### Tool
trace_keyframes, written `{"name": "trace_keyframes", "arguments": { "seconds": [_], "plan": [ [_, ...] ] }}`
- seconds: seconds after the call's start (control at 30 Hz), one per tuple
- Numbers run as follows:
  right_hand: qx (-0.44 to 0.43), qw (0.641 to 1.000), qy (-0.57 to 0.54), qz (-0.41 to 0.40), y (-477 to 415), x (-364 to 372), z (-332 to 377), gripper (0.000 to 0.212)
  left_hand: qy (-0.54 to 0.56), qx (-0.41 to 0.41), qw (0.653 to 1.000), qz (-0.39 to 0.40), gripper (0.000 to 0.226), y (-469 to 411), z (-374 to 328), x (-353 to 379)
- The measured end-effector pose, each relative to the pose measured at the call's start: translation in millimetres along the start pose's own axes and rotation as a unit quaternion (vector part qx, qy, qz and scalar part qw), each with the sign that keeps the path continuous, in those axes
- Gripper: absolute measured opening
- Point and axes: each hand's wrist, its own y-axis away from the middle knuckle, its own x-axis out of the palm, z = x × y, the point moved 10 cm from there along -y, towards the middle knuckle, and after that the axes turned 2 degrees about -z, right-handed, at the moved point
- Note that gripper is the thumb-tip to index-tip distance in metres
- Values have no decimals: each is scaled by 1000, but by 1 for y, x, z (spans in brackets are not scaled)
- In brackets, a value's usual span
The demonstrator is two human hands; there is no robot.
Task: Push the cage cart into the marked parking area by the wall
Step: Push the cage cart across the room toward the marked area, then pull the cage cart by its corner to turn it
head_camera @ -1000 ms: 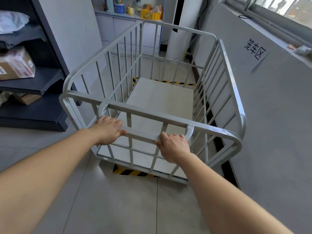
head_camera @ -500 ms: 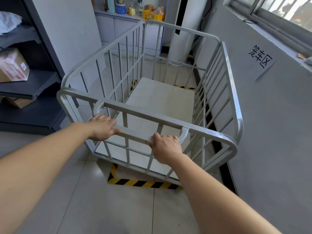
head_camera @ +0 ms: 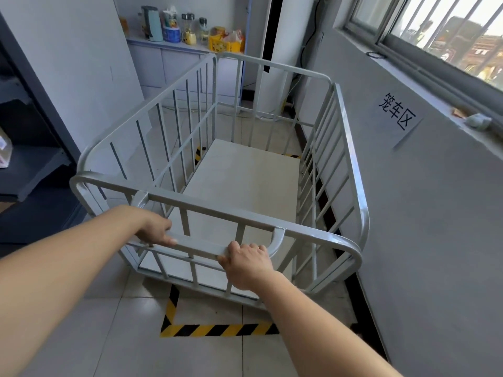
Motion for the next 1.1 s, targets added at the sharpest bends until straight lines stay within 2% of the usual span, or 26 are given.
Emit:
{"name": "trace_keyframes", "arguments": {
  "seconds": [0.17,0.27,0.33,0.43,0.53,0.67,0.8,1.1],
  "plan": [
    [-18,998,-38,45,-8,-3,-2,50,-94,-10,995,14,57,-2,-12,-18],
    [-36,992,-109,44,-11,-17,-8,48,-110,4,994,-4,49,2,-40,-36],
    [-44,989,-143,-19,-12,-44,-24,44,-103,39,992,-61,44,0,-70,-57],
    [-25,982,-133,-129,-8,-86,-77,36,-27,101,970,-217,35,1,-123,-98],
    [12,986,-64,-155,-6,-107,-148,37,31,159,943,-291,29,3,-183,-118],
    [46,991,-4,-124,-6,-112,-231,40,8,191,942,-278,38,-11,-259,-114],
    [21,995,28,-98,-9,-113,-278,40,-14,170,951,-257,40,-34,-305,-105],
    [-72,993,75,-52,-20,-102,-328,43,0,79,978,-195,65,-64,-333,-95]
  ]
}}
